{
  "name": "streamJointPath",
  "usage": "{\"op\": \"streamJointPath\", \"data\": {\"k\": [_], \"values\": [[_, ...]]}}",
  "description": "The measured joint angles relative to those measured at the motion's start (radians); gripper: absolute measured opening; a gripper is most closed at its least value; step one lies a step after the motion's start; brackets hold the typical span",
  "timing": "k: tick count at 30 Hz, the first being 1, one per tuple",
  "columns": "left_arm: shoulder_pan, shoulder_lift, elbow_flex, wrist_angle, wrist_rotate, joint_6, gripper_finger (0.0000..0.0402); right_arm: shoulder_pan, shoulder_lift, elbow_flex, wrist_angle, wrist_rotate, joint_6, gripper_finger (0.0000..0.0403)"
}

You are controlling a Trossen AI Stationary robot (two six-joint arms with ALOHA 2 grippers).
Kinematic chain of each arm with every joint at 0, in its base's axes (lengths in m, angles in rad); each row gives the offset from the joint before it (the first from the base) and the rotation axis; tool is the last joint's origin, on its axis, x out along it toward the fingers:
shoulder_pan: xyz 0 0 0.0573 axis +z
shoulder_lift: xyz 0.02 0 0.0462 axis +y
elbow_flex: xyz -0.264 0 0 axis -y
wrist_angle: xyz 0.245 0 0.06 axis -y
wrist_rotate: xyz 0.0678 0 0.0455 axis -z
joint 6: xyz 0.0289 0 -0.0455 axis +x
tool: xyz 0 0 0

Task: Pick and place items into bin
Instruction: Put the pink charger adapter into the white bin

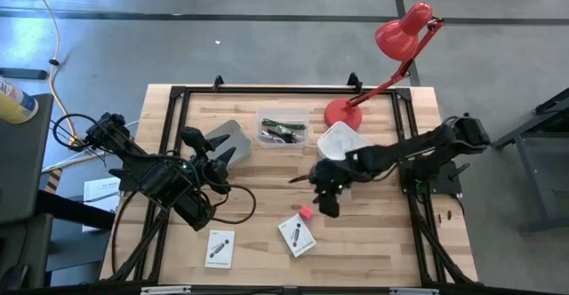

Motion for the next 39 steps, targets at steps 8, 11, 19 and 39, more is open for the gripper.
{"op": "streamJointPath", "data": {"k": [8,11,19,39], "values": [[0.000,0.000,0.000,0.000,-0.008,0.047,0.0172,0.069,0.110,0.000,0.148,0.045,0.141,0.0146],[0.000,0.000,0.000,0.000,-0.001,0.062,0.0172,0.090,0.139,0.000,0.167,0.054,0.179,0.0145],[0.000,0.000,0.000,0.000,-0.001,0.070,0.0172,0.127,0.185,0.000,0.173,0.148,0.247,0.0146],[0.000,0.000,0.000,0.000,0.006,0.079,0.0172,0.137,0.267,0.000,0.194,0.138,0.258,0.0224]]}}
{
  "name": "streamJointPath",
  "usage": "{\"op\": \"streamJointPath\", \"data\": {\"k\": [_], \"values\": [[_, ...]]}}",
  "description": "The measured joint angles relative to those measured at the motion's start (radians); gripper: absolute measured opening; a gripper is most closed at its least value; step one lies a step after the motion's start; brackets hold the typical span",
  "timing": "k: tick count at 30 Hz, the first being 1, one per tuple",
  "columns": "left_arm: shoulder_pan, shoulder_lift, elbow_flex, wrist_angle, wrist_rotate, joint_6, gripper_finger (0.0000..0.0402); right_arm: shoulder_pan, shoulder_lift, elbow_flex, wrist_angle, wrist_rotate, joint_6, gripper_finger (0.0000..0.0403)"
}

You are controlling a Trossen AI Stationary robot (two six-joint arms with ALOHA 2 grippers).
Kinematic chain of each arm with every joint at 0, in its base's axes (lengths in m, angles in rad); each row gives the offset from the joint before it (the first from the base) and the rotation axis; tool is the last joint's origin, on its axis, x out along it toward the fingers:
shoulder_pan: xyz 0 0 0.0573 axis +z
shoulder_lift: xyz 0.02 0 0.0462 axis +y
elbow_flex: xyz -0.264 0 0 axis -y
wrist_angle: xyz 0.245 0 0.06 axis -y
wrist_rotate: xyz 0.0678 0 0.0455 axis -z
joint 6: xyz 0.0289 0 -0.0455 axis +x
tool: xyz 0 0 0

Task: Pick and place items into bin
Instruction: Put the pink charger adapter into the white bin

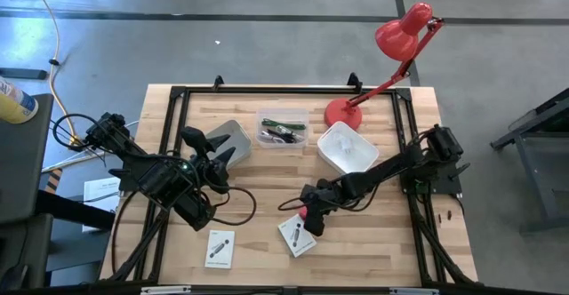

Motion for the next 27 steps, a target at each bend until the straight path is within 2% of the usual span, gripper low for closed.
{"op": "streamJointPath", "data": {"k": [9,18,27], "values": [[0.000,0.000,0.000,0.000,0.008,0.000,0.0172,0.000,0.014,0.000,-0.004,0.050,0.028,0.0200],[0.000,0.000,0.000,0.000,0.008,-0.001,0.0172,0.000,0.025,0.000,-0.005,0.039,0.026,0.0169],[0.000,0.000,0.000,0.000,0.007,-0.001,0.0172,-0.012,0.025,0.000,-0.023,0.058,0.028,0.0178]]}}
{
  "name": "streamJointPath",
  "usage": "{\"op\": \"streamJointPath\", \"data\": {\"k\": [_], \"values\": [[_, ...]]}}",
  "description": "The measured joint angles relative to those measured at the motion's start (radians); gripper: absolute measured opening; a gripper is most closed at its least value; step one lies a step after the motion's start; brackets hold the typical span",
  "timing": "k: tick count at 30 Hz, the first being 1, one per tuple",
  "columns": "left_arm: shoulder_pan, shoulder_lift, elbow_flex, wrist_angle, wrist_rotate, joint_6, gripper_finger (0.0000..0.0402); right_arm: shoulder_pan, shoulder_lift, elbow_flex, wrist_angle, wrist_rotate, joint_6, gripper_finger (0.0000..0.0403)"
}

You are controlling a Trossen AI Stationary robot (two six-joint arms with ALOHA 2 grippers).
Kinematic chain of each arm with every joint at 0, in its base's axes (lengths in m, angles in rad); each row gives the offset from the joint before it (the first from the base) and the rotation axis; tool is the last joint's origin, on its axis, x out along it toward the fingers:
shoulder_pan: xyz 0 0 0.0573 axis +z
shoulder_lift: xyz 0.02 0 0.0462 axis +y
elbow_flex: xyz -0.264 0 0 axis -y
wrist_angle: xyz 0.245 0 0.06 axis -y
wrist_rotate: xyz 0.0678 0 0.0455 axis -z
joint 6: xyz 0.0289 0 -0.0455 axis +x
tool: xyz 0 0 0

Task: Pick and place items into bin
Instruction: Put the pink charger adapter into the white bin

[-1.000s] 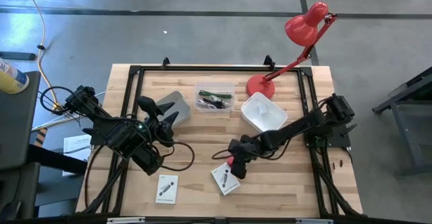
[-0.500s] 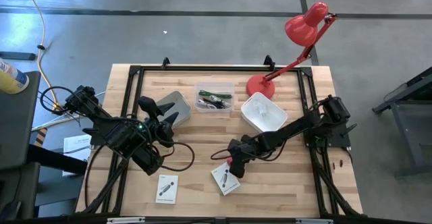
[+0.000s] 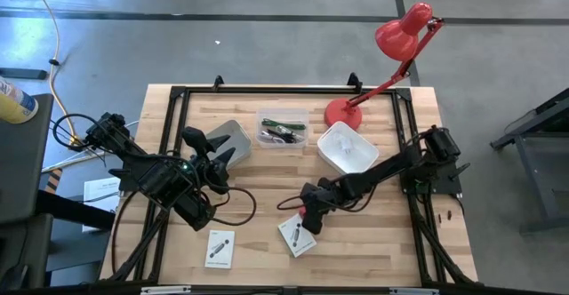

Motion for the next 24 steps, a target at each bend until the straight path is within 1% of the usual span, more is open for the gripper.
{"op": "streamJointPath", "data": {"k": [13,20,24], "values": [[0.000,0.000,0.000,0.000,0.000,0.000,0.0172,-0.022,0.003,0.000,-0.017,0.000,-0.021,0.0158],[0.000,0.000,0.000,0.000,0.000,0.000,0.0172,-0.022,0.002,0.000,-0.028,0.004,-0.014,0.0169],[0.000,0.000,0.000,0.000,0.000,0.000,0.0172,-0.022,0.002,0.000,-0.030,0.004,-0.012,0.0165]]}}
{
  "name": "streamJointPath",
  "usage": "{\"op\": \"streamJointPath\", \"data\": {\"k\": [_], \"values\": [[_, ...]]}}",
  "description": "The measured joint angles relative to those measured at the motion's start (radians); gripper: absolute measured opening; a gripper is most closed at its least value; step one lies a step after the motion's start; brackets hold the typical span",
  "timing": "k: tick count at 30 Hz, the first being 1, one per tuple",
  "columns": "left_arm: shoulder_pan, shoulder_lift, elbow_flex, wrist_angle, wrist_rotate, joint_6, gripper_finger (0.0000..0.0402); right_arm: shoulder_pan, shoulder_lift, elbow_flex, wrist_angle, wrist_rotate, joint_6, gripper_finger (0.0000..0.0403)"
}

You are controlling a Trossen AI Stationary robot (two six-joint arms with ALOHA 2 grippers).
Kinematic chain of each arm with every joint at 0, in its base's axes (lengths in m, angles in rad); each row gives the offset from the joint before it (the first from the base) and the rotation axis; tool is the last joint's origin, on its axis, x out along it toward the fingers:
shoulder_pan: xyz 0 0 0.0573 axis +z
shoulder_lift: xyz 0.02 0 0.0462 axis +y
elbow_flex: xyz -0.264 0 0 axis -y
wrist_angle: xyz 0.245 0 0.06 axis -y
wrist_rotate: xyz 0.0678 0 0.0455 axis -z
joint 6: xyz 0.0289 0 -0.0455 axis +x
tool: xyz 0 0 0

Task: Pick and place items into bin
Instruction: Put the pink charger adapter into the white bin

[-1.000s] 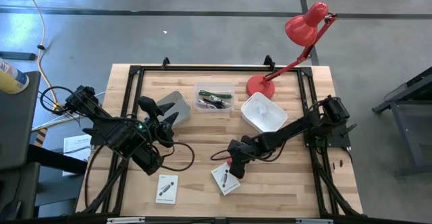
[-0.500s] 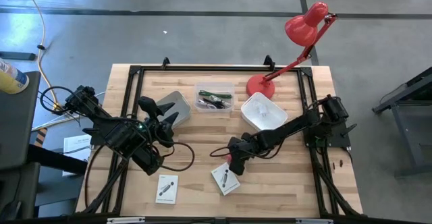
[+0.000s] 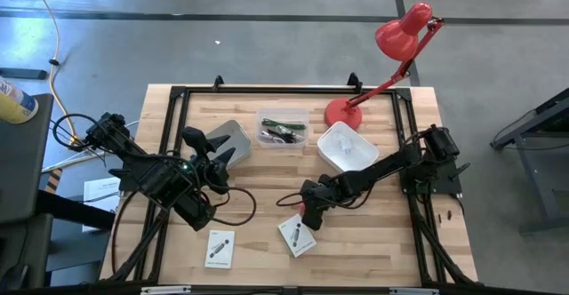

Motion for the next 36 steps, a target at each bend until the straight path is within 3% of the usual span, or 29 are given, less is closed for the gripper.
{"op": "streamJointPath", "data": {"k": [6,14,23,30,36], "values": [[0.000,0.000,0.000,0.000,0.000,0.000,0.0172,0.000,-0.001,0.000,0.000,0.000,0.001,0.0157],[0.000,0.000,0.000,0.000,0.000,0.000,0.0172,0.000,0.001,-0.002,-0.012,-0.004,0.002,0.0179],[0.000,0.000,0.000,0.000,0.001,0.000,0.0172,0.000,0.001,-0.002,-0.005,-0.003,-0.001,0.0161],[0.000,0.000,0.000,0.000,0.001,0.000,0.0172,0.000,0.001,-0.002,-0.003,-0.003,-0.001,0.0193],[0.000,0.000,0.000,0.000,0.001,0.000,0.0172,0.000,0.001,-0.002,-0.002,-0.001,-0.002,0.0197]]}}
